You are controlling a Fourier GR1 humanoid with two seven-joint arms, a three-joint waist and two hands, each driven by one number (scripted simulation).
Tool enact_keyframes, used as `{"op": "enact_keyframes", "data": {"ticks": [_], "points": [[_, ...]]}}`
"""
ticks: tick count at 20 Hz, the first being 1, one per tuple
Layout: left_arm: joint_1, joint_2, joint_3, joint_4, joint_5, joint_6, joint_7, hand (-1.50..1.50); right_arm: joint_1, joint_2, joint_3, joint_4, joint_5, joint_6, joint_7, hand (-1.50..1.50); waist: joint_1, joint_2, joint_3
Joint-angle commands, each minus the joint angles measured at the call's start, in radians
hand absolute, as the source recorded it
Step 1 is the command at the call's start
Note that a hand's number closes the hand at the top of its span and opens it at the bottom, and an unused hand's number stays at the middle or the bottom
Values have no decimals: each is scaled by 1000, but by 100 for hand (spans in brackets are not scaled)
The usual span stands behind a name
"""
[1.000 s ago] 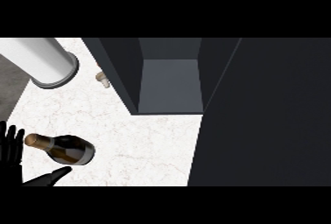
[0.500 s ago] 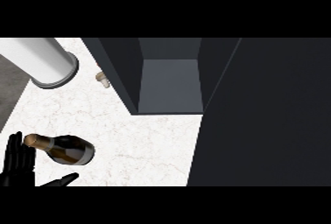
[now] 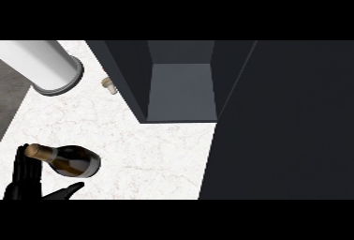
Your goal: Pick up the wine, place it into the cabinet and close the cabinet
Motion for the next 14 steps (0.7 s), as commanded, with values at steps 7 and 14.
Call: {"op": "enact_keyframes", "data": {"ticks": [7, 14], "points": [[-81, 46, 35, 276, 73, -148, -102, -150, 62, -48, 12, -171, 78, -13, 26, -150, -1, 2, 1], [-142, 71, 20, 313, 79, -178, -92, -150, 45, -57, 21, -202, 98, -29, 60, -150, 1, 0, 1]]}}
